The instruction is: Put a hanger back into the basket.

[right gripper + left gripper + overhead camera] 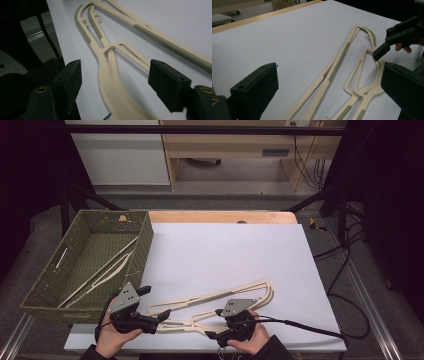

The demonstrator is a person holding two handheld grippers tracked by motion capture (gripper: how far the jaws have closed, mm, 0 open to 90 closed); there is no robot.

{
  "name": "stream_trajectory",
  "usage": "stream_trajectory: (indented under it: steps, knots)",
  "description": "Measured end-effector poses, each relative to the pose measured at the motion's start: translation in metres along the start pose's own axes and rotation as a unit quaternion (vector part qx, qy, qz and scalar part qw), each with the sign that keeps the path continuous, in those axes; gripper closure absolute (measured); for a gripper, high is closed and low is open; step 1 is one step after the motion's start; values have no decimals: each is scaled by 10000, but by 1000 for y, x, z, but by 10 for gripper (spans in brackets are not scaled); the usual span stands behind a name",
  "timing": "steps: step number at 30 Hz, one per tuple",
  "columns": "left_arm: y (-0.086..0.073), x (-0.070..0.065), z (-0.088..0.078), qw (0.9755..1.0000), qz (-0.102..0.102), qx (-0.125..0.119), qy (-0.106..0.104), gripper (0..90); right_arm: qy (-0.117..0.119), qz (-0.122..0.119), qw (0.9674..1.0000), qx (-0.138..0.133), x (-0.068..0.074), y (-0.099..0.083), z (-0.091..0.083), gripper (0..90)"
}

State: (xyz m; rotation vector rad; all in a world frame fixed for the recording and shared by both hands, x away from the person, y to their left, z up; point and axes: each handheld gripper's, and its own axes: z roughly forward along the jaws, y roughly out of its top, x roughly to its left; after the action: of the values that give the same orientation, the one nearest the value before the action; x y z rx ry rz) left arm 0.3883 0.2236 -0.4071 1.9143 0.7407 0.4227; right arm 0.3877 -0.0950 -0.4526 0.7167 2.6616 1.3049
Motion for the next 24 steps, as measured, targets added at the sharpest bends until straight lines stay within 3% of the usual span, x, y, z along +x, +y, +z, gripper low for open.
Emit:
stream_trajectory:
  steps: [1,3,8,15,18,22,24]
  knots:
    - [0,0,1,10000,10,10,-1,11,70,-114,9999,45,1,0,4,310]
    - [-1,0,1,10000,12,31,6,12,143,-40,9998,156,1,-3,11,388]
    - [-2,0,4,10000,29,78,7,12,203,-131,9993,302,0,-6,18,452]
    - [-2,0,5,9999,44,97,4,13,121,-377,9979,517,1,-11,27,485]
    - [-3,0,5,9999,46,114,2,14,-65,-650,9960,616,5,-11,28,532]
    - [-3,0,6,9999,46,128,0,14,-29,-669,9958,632,3,-10,28,586]
    - [-3,0,6,9999,52,139,-4,15,7,-667,9957,636,0,-9,28,663]
